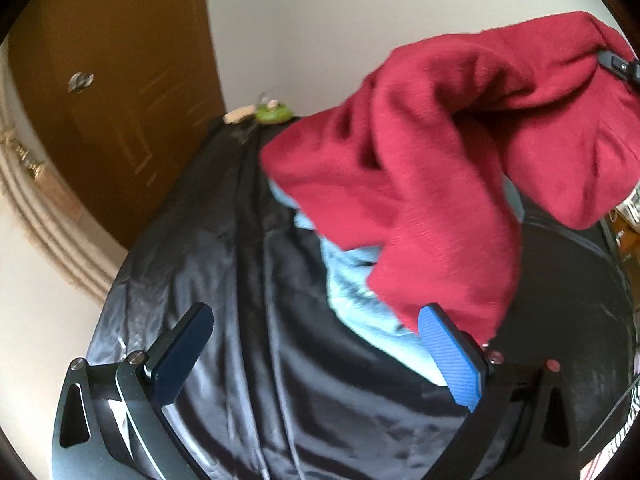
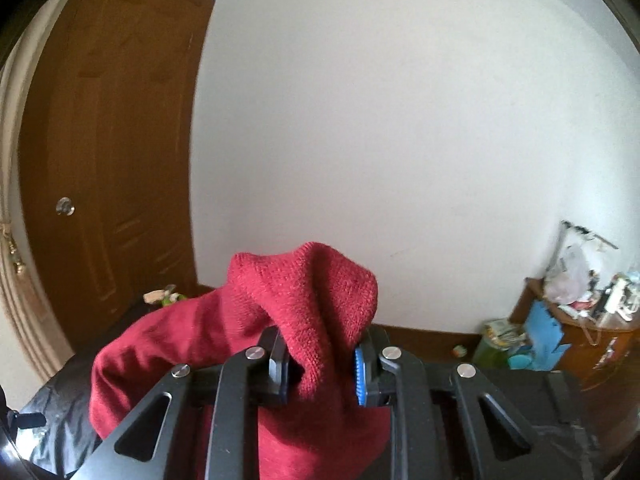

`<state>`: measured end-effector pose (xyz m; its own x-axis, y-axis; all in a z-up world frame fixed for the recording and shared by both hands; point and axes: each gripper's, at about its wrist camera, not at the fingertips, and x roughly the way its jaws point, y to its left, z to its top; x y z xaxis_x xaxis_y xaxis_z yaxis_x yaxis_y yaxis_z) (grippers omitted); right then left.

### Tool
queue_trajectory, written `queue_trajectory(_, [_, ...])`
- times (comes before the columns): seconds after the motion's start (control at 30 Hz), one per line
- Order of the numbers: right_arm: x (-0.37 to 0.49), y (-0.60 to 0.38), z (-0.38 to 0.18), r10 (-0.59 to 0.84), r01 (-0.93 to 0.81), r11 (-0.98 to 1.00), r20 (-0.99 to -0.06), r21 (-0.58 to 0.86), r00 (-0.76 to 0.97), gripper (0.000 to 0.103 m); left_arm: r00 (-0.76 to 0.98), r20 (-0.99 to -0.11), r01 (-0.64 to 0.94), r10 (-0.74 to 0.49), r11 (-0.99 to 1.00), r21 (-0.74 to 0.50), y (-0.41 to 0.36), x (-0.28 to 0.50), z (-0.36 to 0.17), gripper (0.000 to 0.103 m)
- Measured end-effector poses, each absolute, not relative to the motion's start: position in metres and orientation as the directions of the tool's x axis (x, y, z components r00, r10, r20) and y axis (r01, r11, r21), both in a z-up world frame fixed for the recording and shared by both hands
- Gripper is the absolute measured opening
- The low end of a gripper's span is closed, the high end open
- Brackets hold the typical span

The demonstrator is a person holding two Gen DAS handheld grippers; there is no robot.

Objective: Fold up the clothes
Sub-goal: 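Lift the red garment with the right gripper and drag it across the bed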

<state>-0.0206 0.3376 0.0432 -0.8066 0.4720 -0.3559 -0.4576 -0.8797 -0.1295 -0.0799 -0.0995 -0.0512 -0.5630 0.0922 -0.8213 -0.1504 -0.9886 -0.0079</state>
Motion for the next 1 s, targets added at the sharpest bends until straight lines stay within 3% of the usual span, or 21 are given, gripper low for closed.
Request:
queue_trajectory(0.3, [0.036, 0.334, 0.071, 0.586, -0.558, -0.81, -0.238, -0.179, -0.774, 0.024, -0.568, -0.815, -0.185, 0.11, -0.983, -0.003, -0.08, -0.07, -0.047, 0.103])
queue_trajectory(0.57, [0.091, 0.325, 0.121, 0.67, -0.661, -0.734, -0.013, -0.156, -0.742, 0.024, -0.605, -0.789, -0.186, 0.108, -0.983, 0.008, -0.066, -0.055, -0.029, 0.103])
queue_trajectory(0.67, [0.12, 0.332, 0.138, 0.693, -0.689, -0.711, 0.028, -0.139, -0.721, 0.024, -0.617, -0.779, -0.193, 0.111, -0.981, 0.013, -0.056, -0.046, -0.021, 0.103])
queue_trajectory(1.0, [0.239, 0.405, 0.133, 0.83, -0.822, -0.557, -0.056, -0.115, -0.555, 0.024, -0.625, -0.768, -0.269, 0.14, -0.962, 0.043, 0.011, -0.014, -0.01, 0.103])
